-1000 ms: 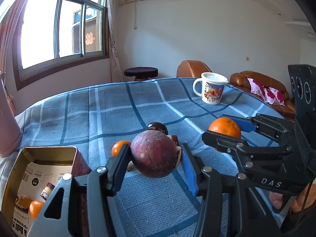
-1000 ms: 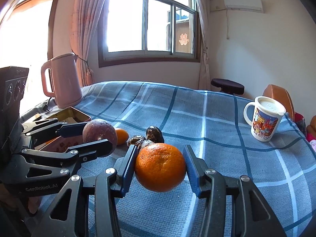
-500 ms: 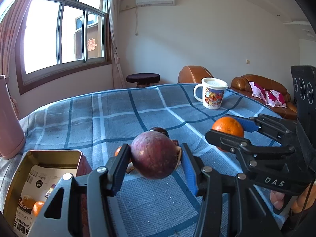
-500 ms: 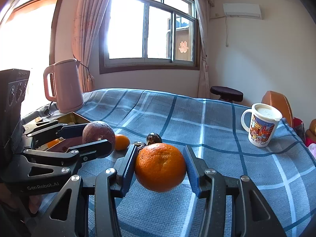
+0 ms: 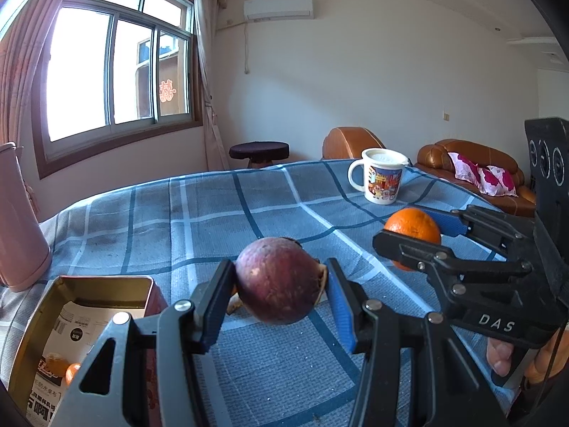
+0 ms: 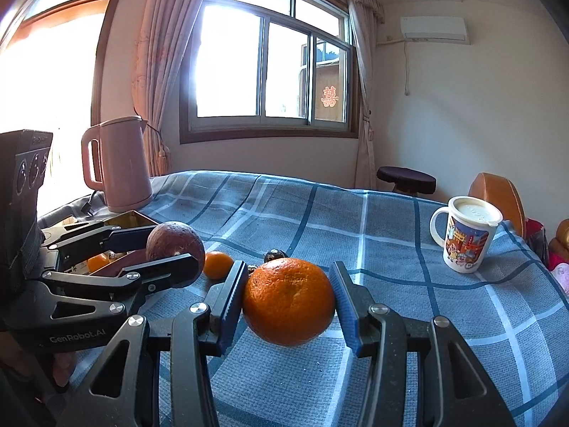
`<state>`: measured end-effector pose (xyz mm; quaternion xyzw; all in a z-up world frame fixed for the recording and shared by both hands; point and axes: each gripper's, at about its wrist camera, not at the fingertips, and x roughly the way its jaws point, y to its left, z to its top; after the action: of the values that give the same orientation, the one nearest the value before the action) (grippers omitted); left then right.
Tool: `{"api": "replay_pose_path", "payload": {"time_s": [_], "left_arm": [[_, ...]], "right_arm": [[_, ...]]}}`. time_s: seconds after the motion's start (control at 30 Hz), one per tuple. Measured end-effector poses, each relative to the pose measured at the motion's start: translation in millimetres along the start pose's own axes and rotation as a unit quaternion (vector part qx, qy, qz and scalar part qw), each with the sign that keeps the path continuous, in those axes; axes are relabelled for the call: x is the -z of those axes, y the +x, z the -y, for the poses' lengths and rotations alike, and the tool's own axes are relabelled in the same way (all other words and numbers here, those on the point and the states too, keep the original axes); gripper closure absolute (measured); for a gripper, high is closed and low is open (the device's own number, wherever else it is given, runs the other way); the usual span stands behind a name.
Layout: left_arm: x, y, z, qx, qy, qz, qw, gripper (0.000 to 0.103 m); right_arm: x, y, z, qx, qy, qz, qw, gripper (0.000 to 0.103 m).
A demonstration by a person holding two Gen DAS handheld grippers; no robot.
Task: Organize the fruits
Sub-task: 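Carry the orange in the right gripper while the left carries the purple fruit to the tin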
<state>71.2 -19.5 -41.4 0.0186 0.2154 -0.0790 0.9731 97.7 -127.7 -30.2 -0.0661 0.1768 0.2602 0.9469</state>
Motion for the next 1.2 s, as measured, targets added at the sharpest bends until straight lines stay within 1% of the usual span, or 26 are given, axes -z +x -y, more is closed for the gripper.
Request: {"api": "replay_pose_path", "payload": {"time_s": [0.8, 1.03, 1.2], "left_arm": [[2, -17, 2, -0.014, 0.003, 0.036, 0.9992, 0.05], [4, -25, 3, -0.028, 0.001, 0.05, 0.9984, 0.05], [4, -29, 6, -0.035, 0.011, 0.06, 0.9975, 0.05]], "right_arm": [[0, -17, -4, 0.011, -0.006, 0.043, 0.999, 0.054], [0, -20, -5, 0.017, -0.011, 0.051, 0.998, 0.054], [0, -23, -9, 0.022, -0.017, 0.056, 0.998, 0.054]]}}
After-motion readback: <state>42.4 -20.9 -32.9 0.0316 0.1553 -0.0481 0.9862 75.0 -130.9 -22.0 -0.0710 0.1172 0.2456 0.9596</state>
